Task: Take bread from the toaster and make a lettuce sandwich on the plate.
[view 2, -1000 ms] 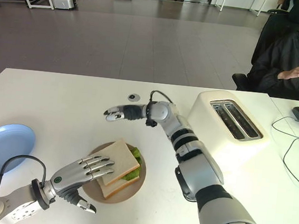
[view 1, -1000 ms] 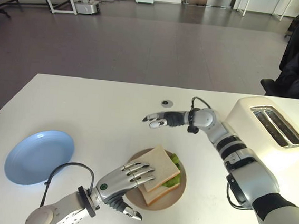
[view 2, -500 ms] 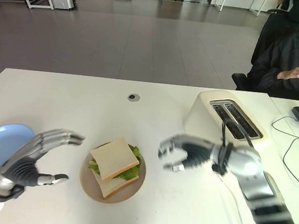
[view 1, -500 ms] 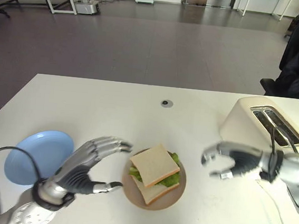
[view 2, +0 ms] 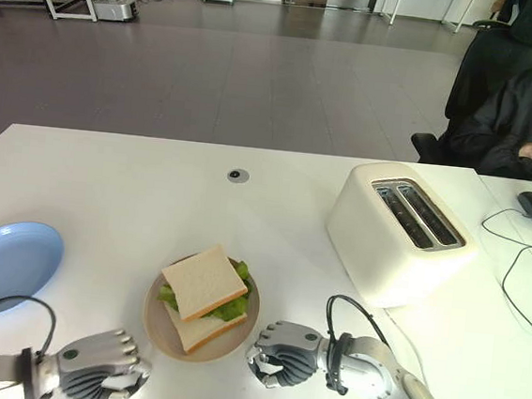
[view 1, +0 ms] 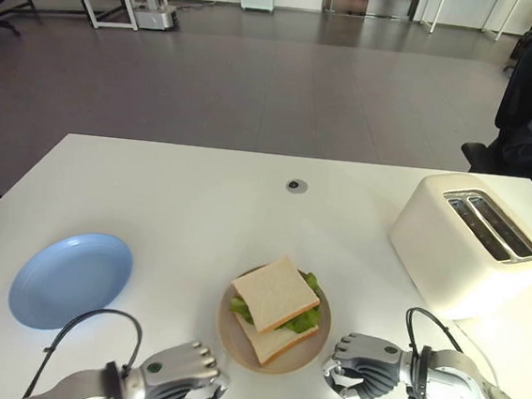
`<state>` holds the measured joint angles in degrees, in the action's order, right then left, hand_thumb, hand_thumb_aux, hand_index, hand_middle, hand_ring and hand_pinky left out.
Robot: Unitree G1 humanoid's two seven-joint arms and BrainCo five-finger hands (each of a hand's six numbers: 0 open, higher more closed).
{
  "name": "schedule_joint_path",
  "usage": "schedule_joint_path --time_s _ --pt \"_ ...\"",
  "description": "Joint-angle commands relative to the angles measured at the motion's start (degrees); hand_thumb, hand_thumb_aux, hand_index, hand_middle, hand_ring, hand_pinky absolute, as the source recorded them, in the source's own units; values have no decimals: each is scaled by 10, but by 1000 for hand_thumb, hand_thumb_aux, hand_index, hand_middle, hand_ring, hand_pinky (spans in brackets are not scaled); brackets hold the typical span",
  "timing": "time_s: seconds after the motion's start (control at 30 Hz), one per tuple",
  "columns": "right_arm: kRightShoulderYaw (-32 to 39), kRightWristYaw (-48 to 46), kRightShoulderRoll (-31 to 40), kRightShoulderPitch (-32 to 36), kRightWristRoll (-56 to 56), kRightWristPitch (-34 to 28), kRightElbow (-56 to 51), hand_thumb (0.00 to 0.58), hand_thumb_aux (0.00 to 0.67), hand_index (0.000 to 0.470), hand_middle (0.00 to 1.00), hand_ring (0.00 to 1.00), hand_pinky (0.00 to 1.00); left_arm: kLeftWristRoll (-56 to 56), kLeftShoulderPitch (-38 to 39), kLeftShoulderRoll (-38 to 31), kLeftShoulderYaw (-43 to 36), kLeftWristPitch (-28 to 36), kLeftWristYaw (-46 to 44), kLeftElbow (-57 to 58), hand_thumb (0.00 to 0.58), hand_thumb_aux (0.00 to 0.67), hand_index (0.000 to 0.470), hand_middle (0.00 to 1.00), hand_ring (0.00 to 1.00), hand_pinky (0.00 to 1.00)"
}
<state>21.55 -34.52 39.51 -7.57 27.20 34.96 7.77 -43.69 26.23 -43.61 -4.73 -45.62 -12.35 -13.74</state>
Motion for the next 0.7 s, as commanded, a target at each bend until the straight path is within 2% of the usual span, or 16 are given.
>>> schedule_joint_path --time_s 0.03,0.1,0.2,0.3,0.43,0.47,0.5,0.53,0.57,0.6,0.63,0.7 --pt "51 89 -57 37 118 -43 -176 580 670 470 922 922 922 -252 -166 45 -76 87 165 115 580 670 470 1000 1000 1000" --pt "47 145 -82 77 126 -64 -245 580 670 470 914 914 914 -301 -247 58 -105 118 233 180 580 670 470 1000 1000 1000" --pt "47 203 -126 152 119 -91 -348 580 670 470 902 902 902 -310 -361 93 -141 135 313 288 580 670 470 1000 1000 1000" --pt "46 235 -154 223 98 -80 -417 580 670 470 937 937 937 -327 -458 129 -186 150 368 378 580 670 470 1000 1000 1000" --pt "36 277 -158 279 85 -56 -449 580 670 470 933 933 933 -315 -523 152 -221 159 421 455 580 670 470 1000 1000 1000" --pt "35 281 -154 279 82 -49 -439 580 670 470 937 937 937 -308 -526 152 -227 160 426 463 579 638 448 1000 1000 1000" --pt "30 286 -146 268 79 -43 -412 580 670 470 933 933 933 -295 -523 149 -230 155 431 462 521 457 321 1000 1000 1000" --pt "24 286 -138 254 72 -38 -381 580 657 461 925 925 925 -280 -512 142 -227 152 432 447 209 134 94 835 835 835" --pt "13 283 -125 236 60 -33 -340 494 413 289 792 792 792 -245 -487 129 -214 140 420 415 0 0 0 573 573 573" --pt "1 274 -110 216 42 -24 -299 291 197 138 722 722 722 -204 -455 113 -197 127 403 374 0 0 0 227 227 227" --pt "-17 256 -91 192 5 -14 -255 0 0 0 600 600 600 -145 -410 89 -180 106 373 321 0 0 0 0 0 0" --pt "-51 223 -63 156 -71 3 -198 0 0 0 600 600 600 -31 -332 52 -149 74 322 233 0 0 0 0 0 0"
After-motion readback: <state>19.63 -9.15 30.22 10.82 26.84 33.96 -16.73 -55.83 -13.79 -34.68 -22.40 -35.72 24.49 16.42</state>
